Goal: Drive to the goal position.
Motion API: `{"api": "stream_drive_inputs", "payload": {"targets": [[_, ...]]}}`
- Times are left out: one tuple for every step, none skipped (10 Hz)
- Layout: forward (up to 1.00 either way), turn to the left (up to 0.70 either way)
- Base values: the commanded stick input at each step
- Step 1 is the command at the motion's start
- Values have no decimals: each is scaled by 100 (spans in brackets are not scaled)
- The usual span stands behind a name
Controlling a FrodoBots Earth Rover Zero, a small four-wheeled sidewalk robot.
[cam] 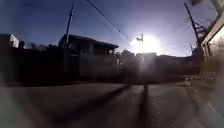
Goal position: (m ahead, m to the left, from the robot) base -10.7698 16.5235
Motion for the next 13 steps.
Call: {"api": "stream_drive_inputs", "payload": {"targets": [[0,100],[0,100],[0,100],[0,100],[0,100],[0,100],[0,100],[0,72],[0,19],[0,0],[0,0],[0,0],[0,0]]}}
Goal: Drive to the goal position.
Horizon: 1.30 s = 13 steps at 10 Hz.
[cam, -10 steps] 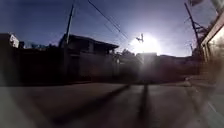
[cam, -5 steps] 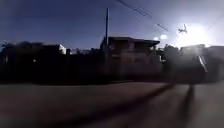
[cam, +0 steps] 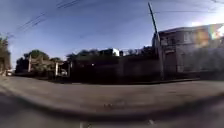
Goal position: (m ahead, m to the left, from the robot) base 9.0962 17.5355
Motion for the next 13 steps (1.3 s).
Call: {"api": "stream_drive_inputs", "payload": {"targets": [[0,0],[0,0],[0,0],[0,0],[0,4],[0,37],[0,100],[0,94],[0,60],[0,0],[0,0],[0,0],[0,0]]}}
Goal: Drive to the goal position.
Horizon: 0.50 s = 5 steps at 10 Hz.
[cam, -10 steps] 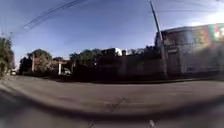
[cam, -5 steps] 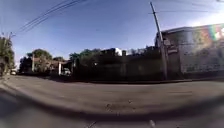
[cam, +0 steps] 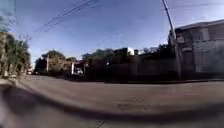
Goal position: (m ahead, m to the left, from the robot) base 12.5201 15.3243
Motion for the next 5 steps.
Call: {"api": "stream_drive_inputs", "payload": {"targets": [[0,0],[0,0],[0,0],[0,0],[0,0]]}}
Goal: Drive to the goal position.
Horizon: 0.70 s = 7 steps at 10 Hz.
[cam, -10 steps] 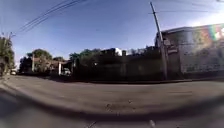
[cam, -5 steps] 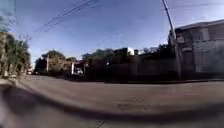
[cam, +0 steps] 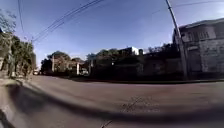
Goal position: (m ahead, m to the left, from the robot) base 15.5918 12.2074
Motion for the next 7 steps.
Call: {"api": "stream_drive_inputs", "payload": {"targets": [[0,81],[0,100],[0,100],[0,99],[0,85],[0,0],[0,0]]}}
